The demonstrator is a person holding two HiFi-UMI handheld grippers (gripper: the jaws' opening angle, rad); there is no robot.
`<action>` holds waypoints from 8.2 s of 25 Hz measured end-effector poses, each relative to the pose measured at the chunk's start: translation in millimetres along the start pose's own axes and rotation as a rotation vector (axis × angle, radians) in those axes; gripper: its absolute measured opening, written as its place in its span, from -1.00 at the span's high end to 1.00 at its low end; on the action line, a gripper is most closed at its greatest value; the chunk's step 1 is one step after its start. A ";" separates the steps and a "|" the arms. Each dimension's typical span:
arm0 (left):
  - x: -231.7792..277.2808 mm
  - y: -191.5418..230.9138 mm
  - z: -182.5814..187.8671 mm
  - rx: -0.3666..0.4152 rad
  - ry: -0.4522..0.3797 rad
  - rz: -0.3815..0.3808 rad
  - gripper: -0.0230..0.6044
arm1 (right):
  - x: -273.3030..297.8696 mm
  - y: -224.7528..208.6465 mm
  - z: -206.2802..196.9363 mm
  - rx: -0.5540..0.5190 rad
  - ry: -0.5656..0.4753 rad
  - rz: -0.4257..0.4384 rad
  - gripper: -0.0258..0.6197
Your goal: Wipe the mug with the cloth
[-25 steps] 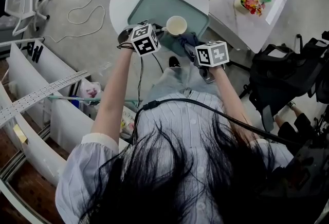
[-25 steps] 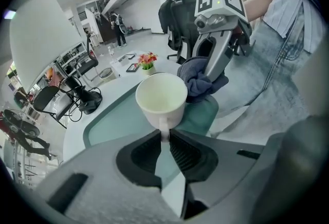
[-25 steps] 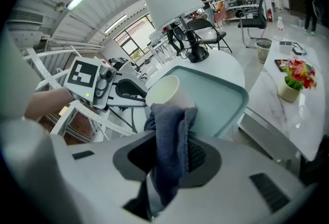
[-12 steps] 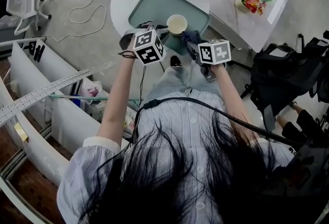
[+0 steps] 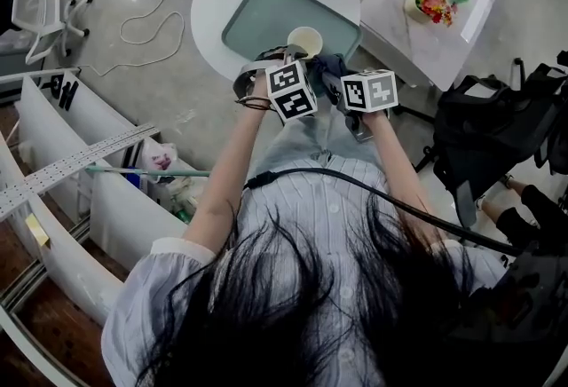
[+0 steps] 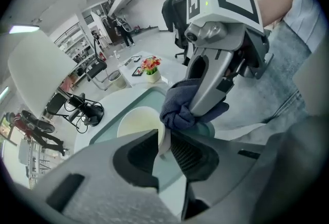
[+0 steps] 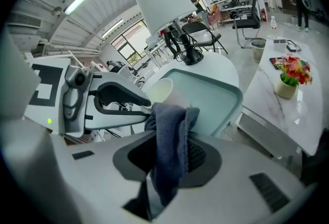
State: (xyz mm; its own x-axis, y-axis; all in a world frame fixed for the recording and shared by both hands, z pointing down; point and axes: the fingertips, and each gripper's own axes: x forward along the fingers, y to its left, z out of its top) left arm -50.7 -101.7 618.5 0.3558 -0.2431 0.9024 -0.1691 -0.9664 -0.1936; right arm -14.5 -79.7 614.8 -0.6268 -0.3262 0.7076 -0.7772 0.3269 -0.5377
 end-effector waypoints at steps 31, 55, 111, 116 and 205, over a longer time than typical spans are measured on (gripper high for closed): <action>-5.7 -11.6 -25.5 0.656 0.079 -0.363 0.81 | 2.6 -5.1 8.7 -0.088 0.051 -0.009 0.63; -25.2 -13.3 5.3 -0.012 -0.029 -0.161 0.76 | -1.4 -16.5 10.5 -0.084 0.042 -0.056 0.63; -11.5 -24.9 -6.4 0.346 -0.077 -0.421 0.80 | 14.7 -25.7 65.4 -0.420 0.036 -0.107 0.63; -10.8 -22.5 -6.1 0.241 -0.057 -0.383 0.79 | 14.7 -24.1 64.2 -0.395 0.033 -0.112 0.63; 6.8 -27.8 -17.6 0.503 0.050 -0.460 0.79 | 38.2 -10.2 105.9 -1.311 0.329 0.046 0.63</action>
State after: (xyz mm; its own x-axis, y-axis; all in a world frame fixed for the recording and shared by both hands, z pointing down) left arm -59.7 -75.1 636.7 0.2440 0.1943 0.9501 0.4412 -0.8947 0.0696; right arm -36.5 -189.5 598.8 -0.4648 -0.1270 0.8762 -0.0152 0.9906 0.1356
